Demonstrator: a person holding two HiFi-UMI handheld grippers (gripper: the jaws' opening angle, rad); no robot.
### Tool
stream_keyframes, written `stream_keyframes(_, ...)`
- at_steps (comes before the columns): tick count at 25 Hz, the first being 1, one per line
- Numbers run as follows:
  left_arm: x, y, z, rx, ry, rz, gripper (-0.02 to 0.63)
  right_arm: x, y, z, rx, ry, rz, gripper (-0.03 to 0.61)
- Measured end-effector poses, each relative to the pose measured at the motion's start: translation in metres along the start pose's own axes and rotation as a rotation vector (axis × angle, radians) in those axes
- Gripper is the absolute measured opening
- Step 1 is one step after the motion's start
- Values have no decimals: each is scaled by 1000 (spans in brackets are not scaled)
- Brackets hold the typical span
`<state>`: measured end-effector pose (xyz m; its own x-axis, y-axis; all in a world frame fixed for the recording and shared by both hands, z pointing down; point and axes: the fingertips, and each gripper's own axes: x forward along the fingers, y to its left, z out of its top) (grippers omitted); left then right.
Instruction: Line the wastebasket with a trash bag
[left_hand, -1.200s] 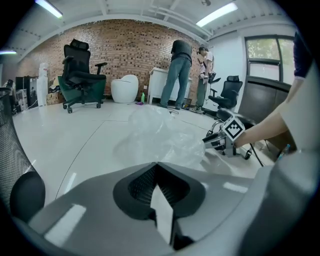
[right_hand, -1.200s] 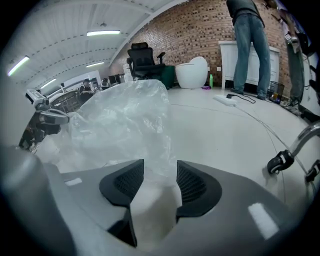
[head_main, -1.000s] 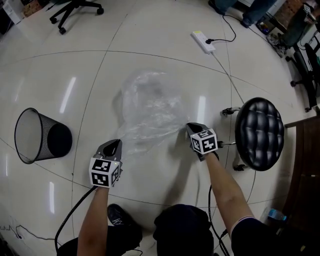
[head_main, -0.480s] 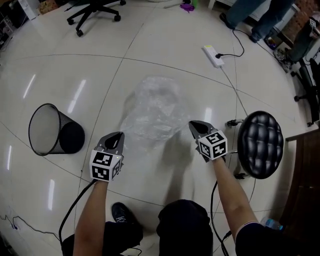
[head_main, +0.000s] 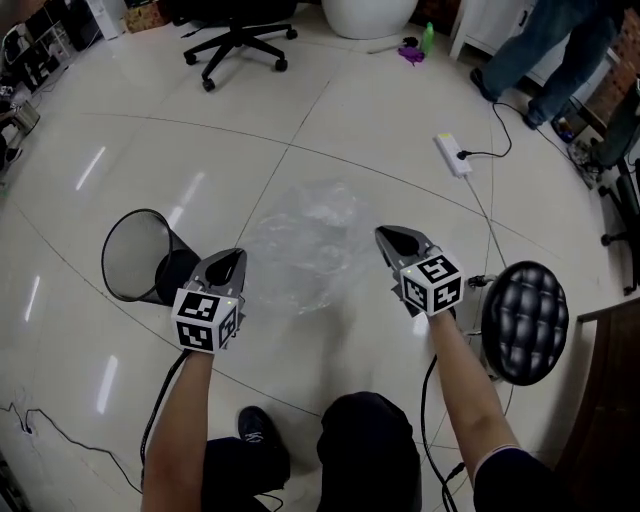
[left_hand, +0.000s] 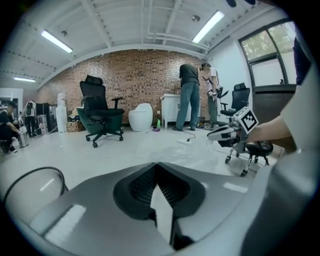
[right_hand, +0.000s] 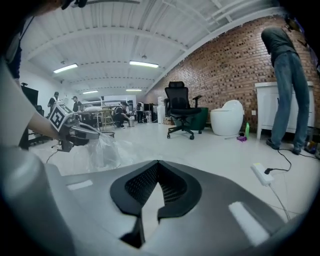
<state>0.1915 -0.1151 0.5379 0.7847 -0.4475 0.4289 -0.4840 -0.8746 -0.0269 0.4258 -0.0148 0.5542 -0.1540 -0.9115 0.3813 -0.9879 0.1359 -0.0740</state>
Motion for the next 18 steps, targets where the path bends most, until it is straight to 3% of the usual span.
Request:
stream_keyframes(8,-70,47,46,-24,-51,113,12,19,55,81,-77,-76,147,2)
stream_keyframes(18,-177,94,24,-94,-16,287,11,50,155,125,-163,-72,353,2)
